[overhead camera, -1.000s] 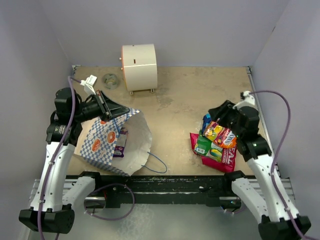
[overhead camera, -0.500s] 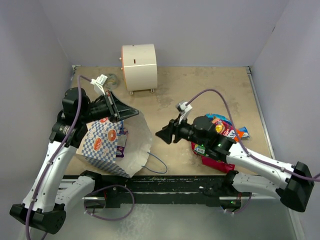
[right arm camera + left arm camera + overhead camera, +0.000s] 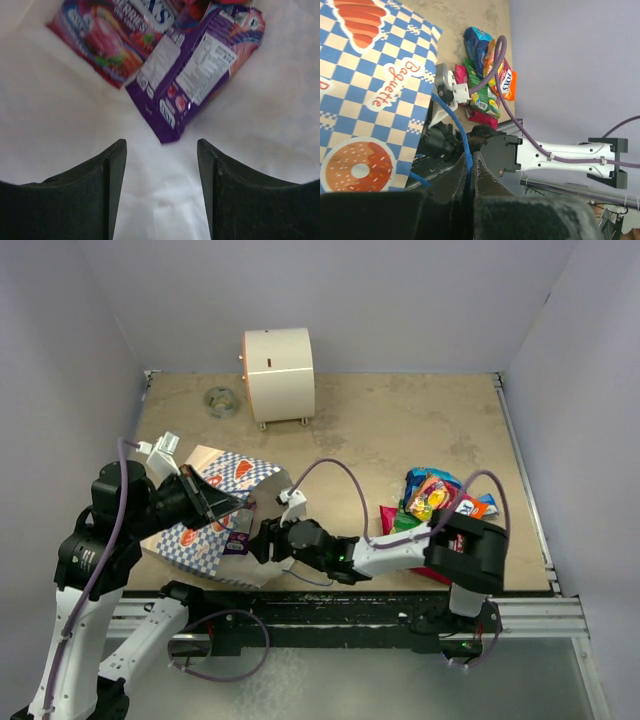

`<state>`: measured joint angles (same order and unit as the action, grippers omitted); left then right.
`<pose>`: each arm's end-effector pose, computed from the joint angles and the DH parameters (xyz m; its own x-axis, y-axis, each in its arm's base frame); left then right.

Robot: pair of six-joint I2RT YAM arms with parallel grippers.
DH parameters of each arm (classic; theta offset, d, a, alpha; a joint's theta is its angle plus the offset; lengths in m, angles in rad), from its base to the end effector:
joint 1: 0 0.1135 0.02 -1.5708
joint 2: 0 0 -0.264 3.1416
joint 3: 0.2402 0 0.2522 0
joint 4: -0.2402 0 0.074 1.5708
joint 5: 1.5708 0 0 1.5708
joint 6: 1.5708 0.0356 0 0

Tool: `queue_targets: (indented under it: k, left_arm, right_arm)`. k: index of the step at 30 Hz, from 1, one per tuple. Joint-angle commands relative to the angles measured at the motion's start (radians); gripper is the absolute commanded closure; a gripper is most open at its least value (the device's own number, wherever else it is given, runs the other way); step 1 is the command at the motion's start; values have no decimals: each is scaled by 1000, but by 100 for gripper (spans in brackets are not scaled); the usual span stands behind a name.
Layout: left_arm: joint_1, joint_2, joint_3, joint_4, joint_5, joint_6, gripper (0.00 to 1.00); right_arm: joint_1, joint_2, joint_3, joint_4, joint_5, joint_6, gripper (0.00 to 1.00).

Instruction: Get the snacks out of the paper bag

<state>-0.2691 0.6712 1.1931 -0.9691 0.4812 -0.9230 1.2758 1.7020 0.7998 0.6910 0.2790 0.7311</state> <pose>0.0832 -0.0400 0.4062 -0.7603 -0.5236 -0.3845 0.0526 0.5404 -0.8398 0.1138 0.3409 0.1975 -0.6072 0.2093 -0.7664 -0.5858 0.5338 0.6099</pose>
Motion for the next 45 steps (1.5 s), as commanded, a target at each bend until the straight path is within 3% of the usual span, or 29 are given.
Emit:
queue_targets:
  k: [1, 7, 19, 26, 28, 35, 38, 45]
  left_arm:
    - [-2, 21, 11, -51, -65, 12, 100]
    - [-1, 43, 39, -68, -34, 40, 100]
    - [-2, 38, 32, -64, 52, 65, 100]
    - [-2, -2, 31, -107, 47, 52, 100]
    - [-1, -13, 33, -121, 36, 43, 100]
    - [-2, -44, 44, -189, -30, 17, 100]
    - [-2, -58, 38, -194, -52, -1, 100]
    - [-2, -53, 18, -175, -96, -7, 100]
  right_arm:
    - [3, 103, 126, 160, 192, 200, 38]
    - [11, 238, 261, 32, 262, 389, 35]
    - [23, 396, 393, -291, 336, 605, 34]
    - [23, 497, 460, -216, 284, 544, 36]
    - [23, 521, 483, -166, 284, 523, 41]
    - [0, 505, 536, -252, 382, 475, 82]
    - [-26, 433, 471, -224, 414, 436, 98]
    - [-87, 264, 318, -149, 428, 283, 100]
